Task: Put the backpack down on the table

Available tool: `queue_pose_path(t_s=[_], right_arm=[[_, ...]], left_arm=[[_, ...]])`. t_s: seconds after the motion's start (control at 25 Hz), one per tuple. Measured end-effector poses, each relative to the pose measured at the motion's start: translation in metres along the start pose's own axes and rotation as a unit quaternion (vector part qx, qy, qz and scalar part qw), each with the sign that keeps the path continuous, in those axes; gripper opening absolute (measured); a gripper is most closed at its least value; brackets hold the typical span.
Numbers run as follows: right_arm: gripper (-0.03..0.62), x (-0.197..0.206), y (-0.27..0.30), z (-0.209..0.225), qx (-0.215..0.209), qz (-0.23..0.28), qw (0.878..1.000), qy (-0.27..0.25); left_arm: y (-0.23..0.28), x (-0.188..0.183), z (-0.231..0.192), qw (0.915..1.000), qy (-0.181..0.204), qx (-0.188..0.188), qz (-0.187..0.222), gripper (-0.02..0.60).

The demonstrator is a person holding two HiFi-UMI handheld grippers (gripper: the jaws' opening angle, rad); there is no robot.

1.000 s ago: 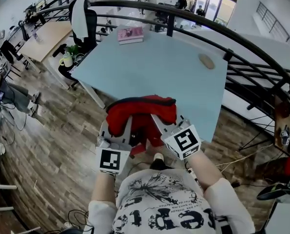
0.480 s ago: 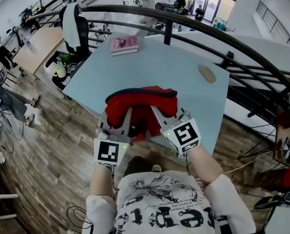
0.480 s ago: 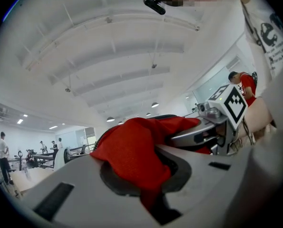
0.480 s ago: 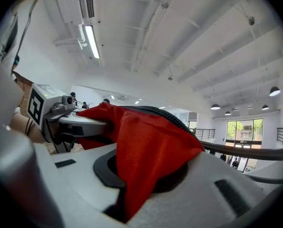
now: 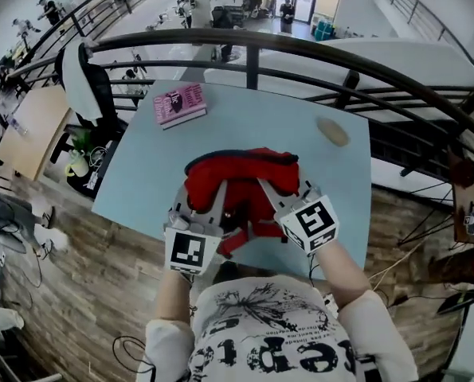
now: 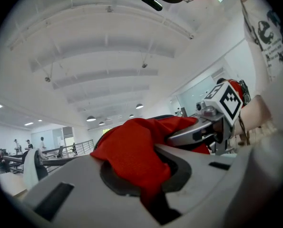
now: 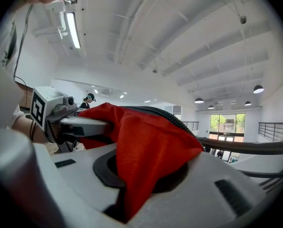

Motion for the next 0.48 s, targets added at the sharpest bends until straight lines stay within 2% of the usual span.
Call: queue_pose_path(t_s=[0.2,0.48], right_arm=[[0.052,-0.005,0.062,0.037,0.061,-0.015,0.998,0.005],[0.055,0.019,0.116,0.081,0.132,-0.044,0.990,0.006]], left_arm=[[0.061,0.004,-0.069,0.9978,0.005,0.064,0.018,0.034],[0.137,0.028,-0.119,0.9907,-0.012,0.134,0.021,0.034]])
Point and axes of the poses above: the fingertips, and each gripper's own axes: y forward along the fingers, z to its right, x out of its underside, the point moved 5 cm from there along -y, backward along the fingers, and after that the axes turned 8 degrees about -y, right-handed, at the moved point
